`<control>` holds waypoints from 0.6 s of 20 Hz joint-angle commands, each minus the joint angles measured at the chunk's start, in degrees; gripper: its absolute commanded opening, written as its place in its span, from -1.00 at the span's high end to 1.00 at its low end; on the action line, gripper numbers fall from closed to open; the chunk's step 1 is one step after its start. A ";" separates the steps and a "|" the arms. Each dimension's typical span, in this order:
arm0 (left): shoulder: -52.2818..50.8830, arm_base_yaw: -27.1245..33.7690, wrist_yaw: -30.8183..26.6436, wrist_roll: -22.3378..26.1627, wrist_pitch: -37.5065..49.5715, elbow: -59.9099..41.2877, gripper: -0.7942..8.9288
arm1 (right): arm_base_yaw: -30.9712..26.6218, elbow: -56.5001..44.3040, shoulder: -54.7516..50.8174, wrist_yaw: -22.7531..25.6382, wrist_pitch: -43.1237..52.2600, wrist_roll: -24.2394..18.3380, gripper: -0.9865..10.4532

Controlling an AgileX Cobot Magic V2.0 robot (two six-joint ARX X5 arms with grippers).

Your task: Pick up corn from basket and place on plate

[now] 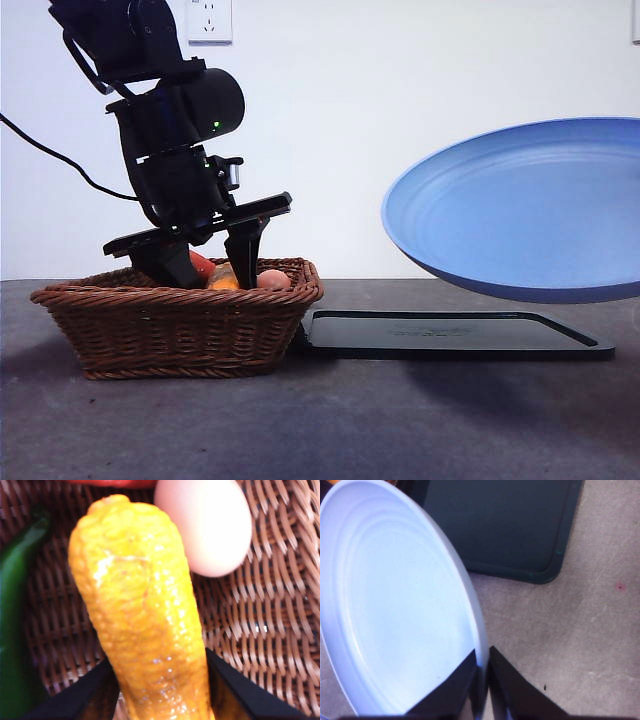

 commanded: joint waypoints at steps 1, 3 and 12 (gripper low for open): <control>0.42 0.44 -0.17 -0.96 -0.61 1.29 0.45 | 0.00 1.11 0.24 -0.24 0.87 -0.24 0.82; -1.25 0.79 -0.15 -0.94 -1.07 1.29 0.45 | 0.00 1.11 0.28 -0.26 1.40 -0.20 0.82; -17.73 -0.94 4.72 1.99 1.46 1.29 0.45 | 0.07 1.11 10.91 -8.48 11.43 7.96 0.83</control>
